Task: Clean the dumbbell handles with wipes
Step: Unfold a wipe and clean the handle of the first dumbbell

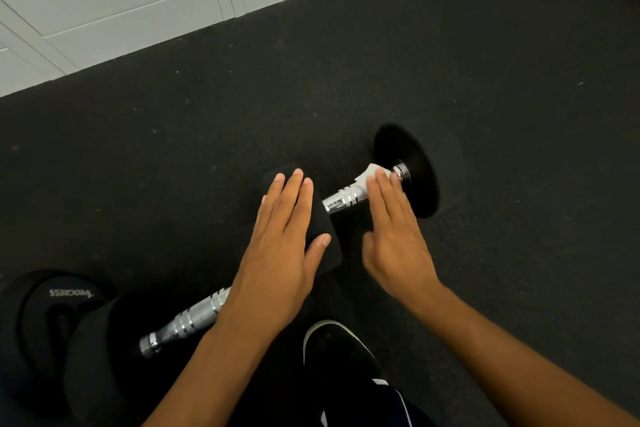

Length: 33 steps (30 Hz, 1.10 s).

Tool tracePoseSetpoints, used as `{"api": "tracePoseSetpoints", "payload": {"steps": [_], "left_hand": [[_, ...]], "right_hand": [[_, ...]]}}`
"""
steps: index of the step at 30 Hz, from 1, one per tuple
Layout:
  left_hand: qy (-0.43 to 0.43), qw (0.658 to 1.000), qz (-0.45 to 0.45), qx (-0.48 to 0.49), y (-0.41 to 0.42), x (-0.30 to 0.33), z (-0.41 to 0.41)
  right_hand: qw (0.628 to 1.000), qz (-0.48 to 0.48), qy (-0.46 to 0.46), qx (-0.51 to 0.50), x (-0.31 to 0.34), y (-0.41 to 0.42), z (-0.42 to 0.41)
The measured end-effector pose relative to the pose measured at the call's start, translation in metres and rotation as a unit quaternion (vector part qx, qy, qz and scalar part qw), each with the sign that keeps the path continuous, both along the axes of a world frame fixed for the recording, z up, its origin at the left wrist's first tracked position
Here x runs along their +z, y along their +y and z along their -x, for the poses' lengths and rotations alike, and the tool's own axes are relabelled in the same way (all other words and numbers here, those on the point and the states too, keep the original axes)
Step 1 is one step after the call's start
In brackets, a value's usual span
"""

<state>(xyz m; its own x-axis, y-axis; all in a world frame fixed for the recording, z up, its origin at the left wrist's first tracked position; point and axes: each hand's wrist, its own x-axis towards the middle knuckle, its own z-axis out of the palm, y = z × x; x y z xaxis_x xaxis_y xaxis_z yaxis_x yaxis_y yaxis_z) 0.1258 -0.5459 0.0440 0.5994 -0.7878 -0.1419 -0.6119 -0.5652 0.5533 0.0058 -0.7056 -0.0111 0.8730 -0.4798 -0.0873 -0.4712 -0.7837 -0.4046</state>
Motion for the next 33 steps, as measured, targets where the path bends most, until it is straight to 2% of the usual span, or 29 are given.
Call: {"api": "tracePoseSetpoints", "payload": {"steps": [4,11,16,20,24,27,30,33], "left_hand": [[0.004,1.000,-0.007,-0.001,0.000,0.000,-0.001],[0.009,1.000,0.008,0.002,0.002,-0.003,-0.001],[0.003,1.000,0.012,-0.001,0.001,-0.005,0.000],[-0.008,1.000,0.012,-0.001,0.002,-0.005,0.000],[-0.011,1.000,0.011,-0.006,0.002,-0.005,-0.001],[-0.013,1.000,0.009,-0.006,0.002,-0.007,-0.001],[-0.013,1.000,0.007,-0.003,0.002,-0.006,0.000],[-0.006,1.000,0.012,-0.002,0.002,-0.005,0.001]], "right_hand": [[1.000,0.013,-0.004,0.025,-0.002,-0.006,0.004],[1.000,0.003,0.000,0.028,0.001,-0.031,-0.050],[0.995,0.023,-0.042,0.083,-0.009,-0.007,-0.008],[0.996,-0.009,-0.083,0.016,-0.016,-0.015,0.004],[0.996,0.052,-0.073,-0.027,-0.007,-0.026,-0.036],[0.998,0.048,-0.046,0.023,-0.004,-0.015,-0.047],[0.995,0.032,-0.048,0.086,-0.009,-0.003,-0.021],[0.997,-0.003,-0.064,0.053,-0.017,-0.007,0.006]]}}
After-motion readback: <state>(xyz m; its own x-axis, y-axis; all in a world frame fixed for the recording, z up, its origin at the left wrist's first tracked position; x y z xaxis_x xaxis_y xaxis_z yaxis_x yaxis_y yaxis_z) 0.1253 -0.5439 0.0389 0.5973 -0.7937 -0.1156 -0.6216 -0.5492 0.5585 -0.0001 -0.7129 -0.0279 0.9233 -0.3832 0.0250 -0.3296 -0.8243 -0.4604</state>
